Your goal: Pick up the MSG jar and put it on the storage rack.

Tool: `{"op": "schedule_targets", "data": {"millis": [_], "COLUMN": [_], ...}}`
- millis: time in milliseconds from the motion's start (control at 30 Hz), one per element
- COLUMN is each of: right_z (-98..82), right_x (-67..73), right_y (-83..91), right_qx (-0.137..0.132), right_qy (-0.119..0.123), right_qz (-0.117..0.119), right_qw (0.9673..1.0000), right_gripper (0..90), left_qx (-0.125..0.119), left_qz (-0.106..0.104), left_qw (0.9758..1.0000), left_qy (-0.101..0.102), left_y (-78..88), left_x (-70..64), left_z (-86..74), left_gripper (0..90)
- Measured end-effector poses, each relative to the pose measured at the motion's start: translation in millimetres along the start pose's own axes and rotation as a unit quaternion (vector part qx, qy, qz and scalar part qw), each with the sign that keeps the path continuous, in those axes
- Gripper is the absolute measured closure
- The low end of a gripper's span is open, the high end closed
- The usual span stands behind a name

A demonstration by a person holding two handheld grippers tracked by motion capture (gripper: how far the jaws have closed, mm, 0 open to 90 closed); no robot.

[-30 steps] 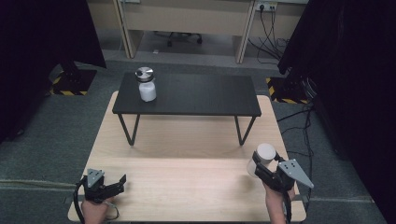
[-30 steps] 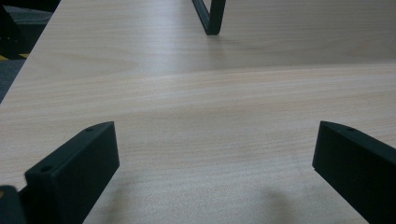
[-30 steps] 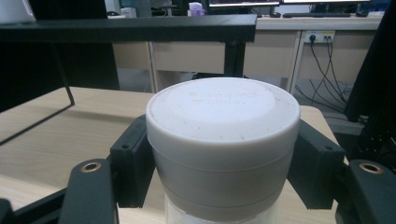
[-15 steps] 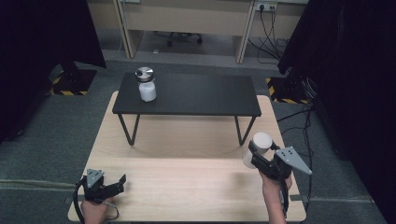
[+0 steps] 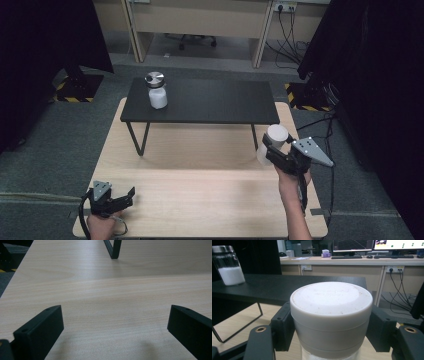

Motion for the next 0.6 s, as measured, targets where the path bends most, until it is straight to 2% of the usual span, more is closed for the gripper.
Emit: {"op": "schedule_targets", "data": {"millis": [200,600], "right_z": [19.0,41.1], "right_x": [2.3,2.7], "right_y": [-7.7,-14.5], "right_qx": [0.002,-0.002], "right_qy": [0.003,0.0], "right_qz": [0.008,0.013], "right_qw": [1.0,0.9999], "right_gripper": [33.5,33.5], "left_qx": [0.0,0.001], "left_qz": [0.0,-0.001], "left_qw": [1.0,1.0], "left_qy": [-0.001,0.0], "left_y": [-0.1,-0.3], "left_x": [0.0,0.1], "left_z": [0.1,0.3], "left_gripper": [0.0,0.0]}}
Point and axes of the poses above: each handheld gripper's, and its own axes: y roughly backward along the jaws, z roughly out of its top, x roughly to its left, the point moved 10 cm from there along -y, roughly forward along the jaws, and after that the axes turned 9 degrees about x, right-handed, at the moved point
